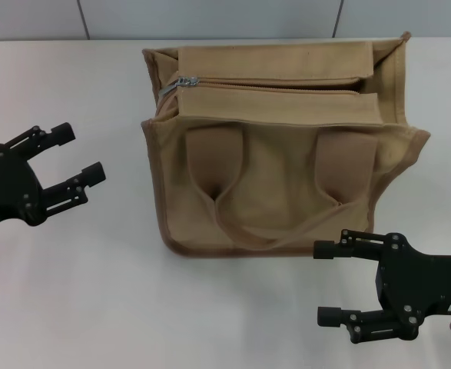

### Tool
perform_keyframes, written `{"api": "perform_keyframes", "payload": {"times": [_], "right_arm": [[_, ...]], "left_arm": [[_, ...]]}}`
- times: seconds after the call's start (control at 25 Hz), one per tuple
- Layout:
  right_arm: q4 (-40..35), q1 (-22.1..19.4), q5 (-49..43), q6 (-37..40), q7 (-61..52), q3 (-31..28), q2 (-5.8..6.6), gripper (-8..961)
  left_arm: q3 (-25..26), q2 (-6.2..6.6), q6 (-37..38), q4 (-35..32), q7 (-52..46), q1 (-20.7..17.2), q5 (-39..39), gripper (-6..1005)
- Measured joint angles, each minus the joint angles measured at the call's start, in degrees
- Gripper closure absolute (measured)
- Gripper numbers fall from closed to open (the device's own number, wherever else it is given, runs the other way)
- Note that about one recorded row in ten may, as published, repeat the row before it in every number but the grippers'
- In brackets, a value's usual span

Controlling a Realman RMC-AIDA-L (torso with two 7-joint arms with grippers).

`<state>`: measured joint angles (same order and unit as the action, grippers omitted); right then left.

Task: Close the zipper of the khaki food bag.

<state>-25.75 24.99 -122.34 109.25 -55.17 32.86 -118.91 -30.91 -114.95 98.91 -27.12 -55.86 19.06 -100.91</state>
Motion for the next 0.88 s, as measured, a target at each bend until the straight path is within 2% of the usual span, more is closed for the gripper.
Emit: {"api": "perform_keyframes", "payload": {"times": [0.2, 0.36, 0.44, 0.48, 0.72, 0.88], "right_arm": [[0.0, -0.2, 0.1, 0.1, 0.0, 0.0, 0.00, 135], [0.0, -0.2, 0.2, 0.1, 0.0, -0.1, 0.06, 135], [0.0, -0.2, 0.2, 0.1, 0.0, -0.4, 0.07, 135], [0.0, -0.2, 0.2, 0.1, 0.0, -0.5, 0.08, 135], [0.0, -0.3, 0.2, 0.2, 0.0, -0.6, 0.09, 136], [0.0, -0.3, 0.2, 0.2, 0.0, -0.7, 0.17, 135]], "left_arm": [[-0.3, -0.51, -1.1, -0.1, 0.4, 1.5, -0.1, 186], [-0.7, -1.41, -5.9, 0.3, 1.0, 4.7, -0.2, 187], [-1.0, -1.55, -6.6, 0.3, 1.0, 5.2, -0.2, 187], [-1.8, -1.94, -8.0, 0.3, 0.8, 6.5, -0.2, 187], [-4.2, -2.76, -9.2, 0.3, 0.6, 8.7, -0.2, 187], [-6.1, -3.46, -12.8, 0.4, 0.8, 10.4, -0.3, 187]]}}
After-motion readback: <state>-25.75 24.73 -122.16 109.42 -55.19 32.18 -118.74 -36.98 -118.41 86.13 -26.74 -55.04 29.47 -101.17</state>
